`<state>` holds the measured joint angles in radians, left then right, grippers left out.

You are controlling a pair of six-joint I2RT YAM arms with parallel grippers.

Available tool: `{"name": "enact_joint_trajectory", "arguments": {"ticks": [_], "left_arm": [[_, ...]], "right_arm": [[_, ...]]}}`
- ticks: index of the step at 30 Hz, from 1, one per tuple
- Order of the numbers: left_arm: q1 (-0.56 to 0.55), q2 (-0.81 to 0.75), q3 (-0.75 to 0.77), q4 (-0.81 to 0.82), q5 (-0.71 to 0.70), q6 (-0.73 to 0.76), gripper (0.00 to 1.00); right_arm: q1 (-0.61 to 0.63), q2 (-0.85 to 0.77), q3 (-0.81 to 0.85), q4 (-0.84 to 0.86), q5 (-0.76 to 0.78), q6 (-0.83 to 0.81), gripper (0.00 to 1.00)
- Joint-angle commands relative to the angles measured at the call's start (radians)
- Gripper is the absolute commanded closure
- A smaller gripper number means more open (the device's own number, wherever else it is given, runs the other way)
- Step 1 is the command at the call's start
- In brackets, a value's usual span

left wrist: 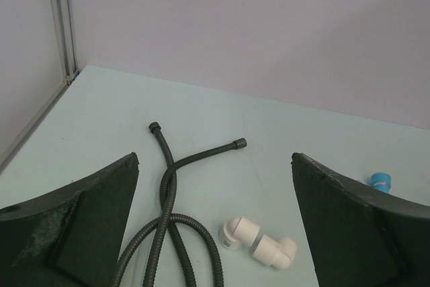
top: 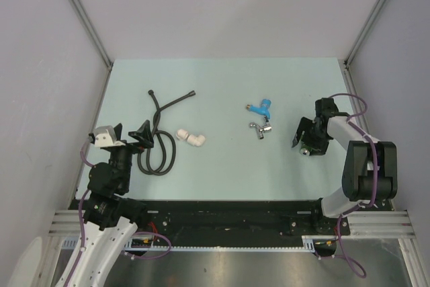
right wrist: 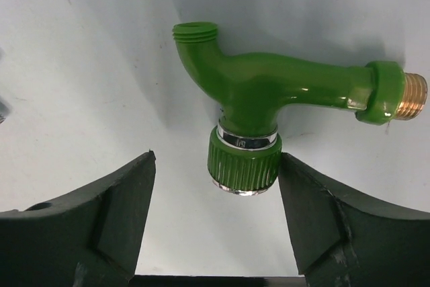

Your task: Install the water faucets

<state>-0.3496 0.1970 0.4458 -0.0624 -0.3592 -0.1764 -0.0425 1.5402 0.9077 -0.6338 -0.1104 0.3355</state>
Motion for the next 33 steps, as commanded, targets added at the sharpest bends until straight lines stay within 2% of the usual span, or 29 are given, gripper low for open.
{"name": "enact_joint_trajectory", "arguments": {"ticks": [1,5,8,9,11,12,16,19,23,26,33], "left_arm": [[-0.006,-0.004,-0.001,0.022,0.023,-0.023,0.0],[-0.006,0.002,0.002,0.019,0.039,-0.049,0.0],[-0.008,0.01,0.001,0.019,0.055,-0.064,0.0],[-0.009,0.018,-0.001,0.019,0.06,-0.069,0.0],[-0.014,0.021,0.001,0.019,0.084,-0.086,0.0],[-0.012,0.028,0.001,0.021,0.092,-0.095,0.0],[-0.014,0.062,-0.006,0.039,0.164,-0.138,0.0],[-0.015,0.113,0.007,0.053,0.238,-0.181,0.0],[-0.023,0.195,0.037,0.094,0.345,-0.251,0.0],[-0.026,0.266,0.068,0.119,0.43,-0.323,0.0],[-0.035,0.409,0.099,0.245,0.609,-0.509,0.0]], "right_arm": [[0.015,0.021,0.02,0.005,0.063,0.002,0.23],[0.023,0.037,0.02,0.026,0.077,0.007,0.26],[0.038,0.038,0.022,0.036,0.092,0.005,0.4],[0.039,0.029,0.022,0.039,0.098,0.004,0.51],[0.081,0.014,0.022,0.046,0.11,-0.001,0.62],[0.09,0.002,0.02,0.046,0.11,-0.003,0.72],[0.18,-0.089,0.02,0.071,0.153,-0.03,0.97],[0.251,-0.158,0.022,0.114,0.169,-0.055,1.0],[0.445,-0.302,0.022,0.242,0.201,-0.095,1.0],[0.535,-0.353,0.02,0.339,0.212,-0.095,1.0],[0.786,-0.358,0.022,0.534,0.199,-0.089,1.0]]}}
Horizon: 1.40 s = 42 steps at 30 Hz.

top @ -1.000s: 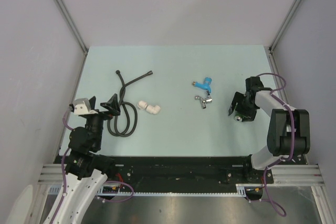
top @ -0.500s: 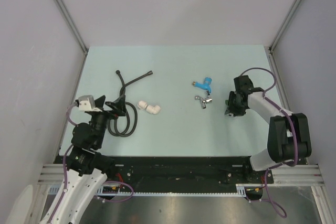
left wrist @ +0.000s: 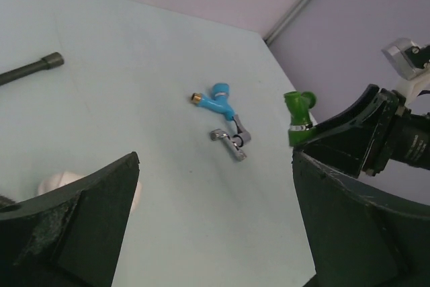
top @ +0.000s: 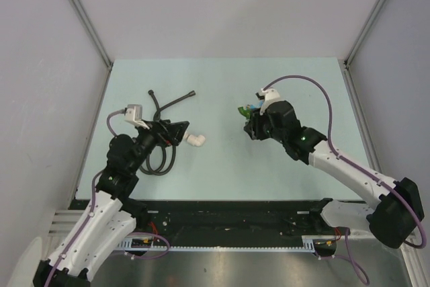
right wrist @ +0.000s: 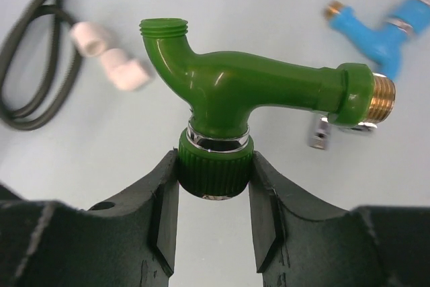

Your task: Install the water faucets

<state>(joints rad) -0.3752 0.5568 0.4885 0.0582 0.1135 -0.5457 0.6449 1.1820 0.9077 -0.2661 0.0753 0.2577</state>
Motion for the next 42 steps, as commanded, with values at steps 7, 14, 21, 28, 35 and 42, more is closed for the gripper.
{"name": "enact_joint_trajectory", "arguments": {"ticks": [7,14,21,28,35,42], "left_arm": [[-0.013,0.164,0.14,0.115,0.305,-0.138,0.0],[-0.039,0.287,0.179,0.112,0.44,-0.165,0.0],[-0.117,0.276,0.096,0.193,0.244,-0.249,0.06],[-0.168,0.315,0.09,0.269,0.2,-0.286,0.17],[-0.199,0.308,0.048,0.301,0.14,-0.315,0.4],[-0.225,0.304,0.018,0.308,0.095,-0.339,0.48]], "right_arm": [[0.252,0.036,0.046,0.215,0.015,-0.078,1.0],[0.317,0.048,0.068,0.226,0.058,-0.095,1.0],[0.361,0.073,0.086,0.255,0.08,-0.064,1.0],[0.424,0.108,0.099,0.332,0.121,-0.023,1.0],[0.458,0.133,0.099,0.383,0.17,0.023,1.0],[0.473,0.146,0.099,0.412,0.182,0.049,1.0]]}}
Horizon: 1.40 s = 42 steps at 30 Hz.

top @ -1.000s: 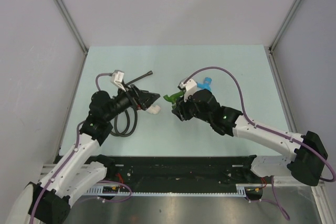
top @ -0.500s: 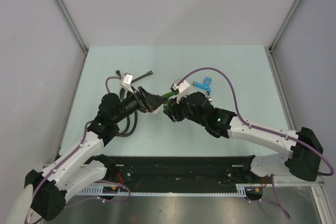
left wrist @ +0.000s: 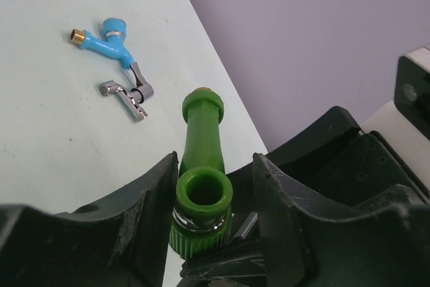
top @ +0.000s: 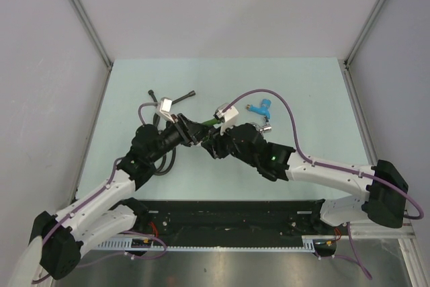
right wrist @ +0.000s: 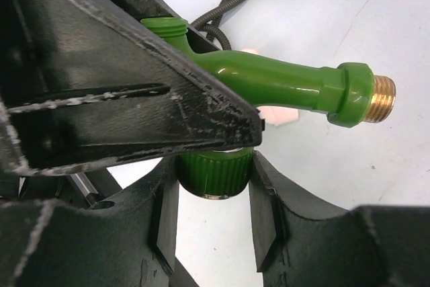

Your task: Install the water faucets

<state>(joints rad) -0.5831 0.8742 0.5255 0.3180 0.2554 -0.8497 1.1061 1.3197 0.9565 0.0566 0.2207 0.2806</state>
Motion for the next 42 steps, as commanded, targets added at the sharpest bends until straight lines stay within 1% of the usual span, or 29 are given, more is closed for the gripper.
{"name": "enact_joint_trajectory", "arguments": {"ticks": [1,4,5,7,8,9,10,11,13,14,15,16,18,19,21,22,23,24,26,28,30,31,33,34,35,38,40,41,42], "left_arm": [[-0.017,-0.015,-0.021,0.055,-0.051,-0.038,0.49],[-0.017,-0.023,-0.022,0.065,-0.062,-0.035,0.59],[-0.017,-0.03,-0.024,0.067,-0.065,-0.032,0.67],[-0.017,-0.037,-0.025,0.069,-0.073,-0.022,0.78],[-0.017,-0.046,-0.024,0.067,-0.077,-0.019,0.9],[-0.015,-0.052,-0.025,0.059,-0.085,-0.015,0.97],[-0.015,-0.056,-0.021,0.034,-0.094,-0.003,1.0],[-0.015,-0.069,-0.021,0.02,-0.11,0.007,1.0],[0.005,-0.087,-0.019,-0.02,-0.119,0.03,1.0],[0.015,-0.112,-0.021,-0.029,-0.117,0.034,1.0],[0.052,-0.127,-0.025,-0.04,-0.114,0.034,1.0],[0.077,-0.142,-0.038,-0.062,-0.105,0.025,1.0],[0.17,-0.194,-0.061,-0.082,-0.059,0.014,1.0],[0.198,-0.214,-0.067,-0.106,-0.047,0.012,1.0],[0.235,-0.273,-0.065,-0.166,-0.077,0.034,1.0],[0.239,-0.291,-0.055,-0.225,-0.088,0.058,1.0],[0.243,-0.326,-0.052,-0.247,-0.099,0.069,1.0],[0.25,-0.346,-0.05,-0.266,-0.107,0.075,1.0],[0.255,-0.403,-0.045,-0.339,-0.137,0.084,1.0],[0.264,-0.454,-0.035,-0.423,-0.18,0.081,1.0],[0.281,-0.487,-0.022,-0.485,-0.206,0.081,1.0],[0.285,-0.524,-0.018,-0.543,-0.232,0.081,1.0],[0.292,-0.56,-0.003,-0.594,-0.251,0.086,1.0],[0.292,-0.595,0.004,-0.637,-0.252,0.089,1.0],[0.292,-0.612,0.011,-0.66,-0.293,0.092,1.0],[0.292,-0.67,0.048,-0.744,-0.335,0.112,1.0],[0.292,-0.701,0.077,-0.801,-0.35,0.129,1.0],[0.292,-0.708,0.086,-0.818,-0.357,0.133,1.0],[0.292,-0.716,0.102,-0.847,-0.36,0.144,1.0]], "right_arm": [[0.015,0.01,0.05,0.097,0.037,0.028,1.0],[0.018,0.018,0.051,0.1,0.034,0.028,1.0],[0.02,0.019,0.05,0.1,0.034,0.026,1.0],[0.02,0.027,0.051,0.098,0.032,0.023,1.0],[0.02,0.029,0.05,0.095,0.031,0.023,0.98],[0.02,0.03,0.05,0.089,0.022,0.025,0.93],[0.018,0.03,0.05,0.086,0.011,0.025,0.83],[0.017,0.027,0.05,0.083,0.003,0.025,0.61],[0.011,0.02,0.048,0.066,-0.006,0.028,0.35],[0.009,0.015,0.048,0.057,-0.001,0.029,0.13],[0.008,0.013,0.05,0.042,0.011,0.032,0.03],[0.006,0.013,0.05,0.034,0.016,0.032,0.0],[-0.009,0.013,0.05,0.016,0.014,0.029,0.0],[-0.015,0.015,0.05,0.011,0.008,0.025,0.0],[-0.052,0.026,0.05,0.0,-0.056,0.017,0.0],[-0.074,0.03,0.05,-0.001,-0.085,0.015,0.0],[-0.09,0.038,0.05,-0.001,-0.116,0.019,0.0],[-0.136,0.052,0.053,0.0,-0.174,0.023,0.0],[-0.172,0.082,0.08,-0.014,-0.205,0.023,0.0],[-0.206,0.151,0.12,-0.052,-0.242,0.002,0.0],[-0.212,0.244,0.201,-0.127,-0.27,-0.049,0.01],[-0.212,0.275,0.232,-0.145,-0.276,-0.066,0.01],[-0.212,0.338,0.318,-0.185,-0.306,-0.104,0.03],[-0.212,0.395,0.342,-0.195,-0.319,-0.115,0.05],[-0.212,0.423,0.394,-0.201,-0.326,-0.126,0.06],[-0.206,0.53,0.48,-0.247,-0.348,-0.165,0.08],[-0.2,0.599,0.594,-0.314,-0.351,-0.195,0.08],[-0.19,0.668,0.634,-0.342,-0.35,-0.205,0.08],[-0.184,0.702,0.73,-0.403,-0.347,-0.215,0.08]]}}
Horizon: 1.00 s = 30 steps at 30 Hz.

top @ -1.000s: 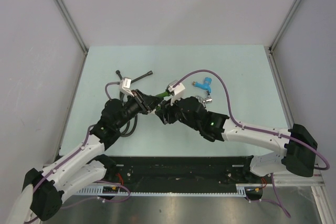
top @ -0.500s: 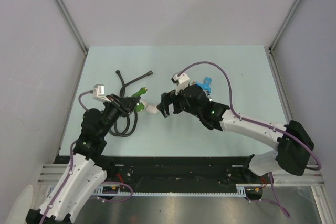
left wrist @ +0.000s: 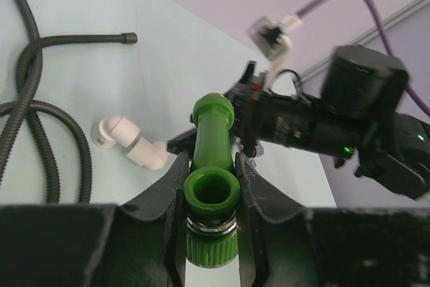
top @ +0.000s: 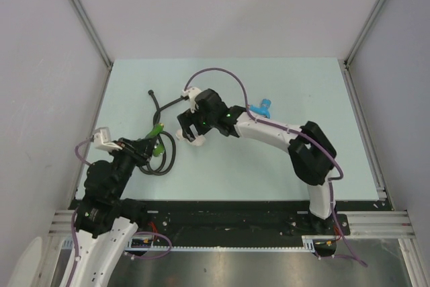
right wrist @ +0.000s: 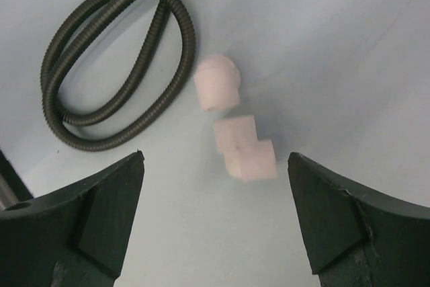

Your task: Install the water faucets

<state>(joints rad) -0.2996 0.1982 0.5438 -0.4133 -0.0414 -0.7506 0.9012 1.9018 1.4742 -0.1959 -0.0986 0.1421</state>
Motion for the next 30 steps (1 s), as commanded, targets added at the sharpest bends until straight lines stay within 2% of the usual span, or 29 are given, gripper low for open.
{"name": "enact_joint_trajectory", "arguments": {"ticks": [1,7,12,16,18,19,21,22,24,25,30], "left_arm": [[0.008,-0.055,0.091,-0.128,-0.063,0.049,1.0],[0.008,-0.105,0.142,-0.194,-0.063,0.097,1.0],[0.008,-0.114,0.176,-0.223,-0.046,0.141,1.0],[0.008,-0.089,0.197,-0.231,-0.028,0.172,1.0],[0.008,-0.079,0.206,-0.226,-0.02,0.189,1.0],[0.008,-0.068,0.209,-0.223,-0.014,0.192,1.0],[0.008,-0.051,0.209,-0.208,0.006,0.198,1.0],[0.008,-0.048,0.206,-0.203,0.014,0.2,1.0],[0.008,-0.031,0.199,-0.179,0.034,0.198,1.0],[0.008,-0.028,0.194,-0.171,0.063,0.197,1.0],[0.008,0.015,0.162,-0.085,0.182,0.191,1.0]], "right_arm": [[0.028,0.153,0.259,-0.187,-0.023,-0.1,0.09],[0.054,0.419,0.594,-0.407,0.013,-0.133,0.09],[0.053,0.529,0.701,-0.462,0.004,-0.137,0.15],[0.047,0.568,0.741,-0.461,-0.016,-0.134,0.24],[0.042,0.579,0.759,-0.47,-0.024,-0.133,0.34],[0.039,0.582,0.759,-0.473,-0.026,-0.133,0.45],[0.031,0.573,0.743,-0.481,-0.033,-0.134,0.59],[0.024,0.55,0.732,-0.482,-0.038,-0.137,0.77],[0.015,0.514,0.668,-0.467,-0.065,-0.139,0.97],[0.008,0.485,0.631,-0.456,-0.078,-0.139,1.0],[-0.042,0.243,0.418,-0.341,-0.16,-0.133,1.0]]}}
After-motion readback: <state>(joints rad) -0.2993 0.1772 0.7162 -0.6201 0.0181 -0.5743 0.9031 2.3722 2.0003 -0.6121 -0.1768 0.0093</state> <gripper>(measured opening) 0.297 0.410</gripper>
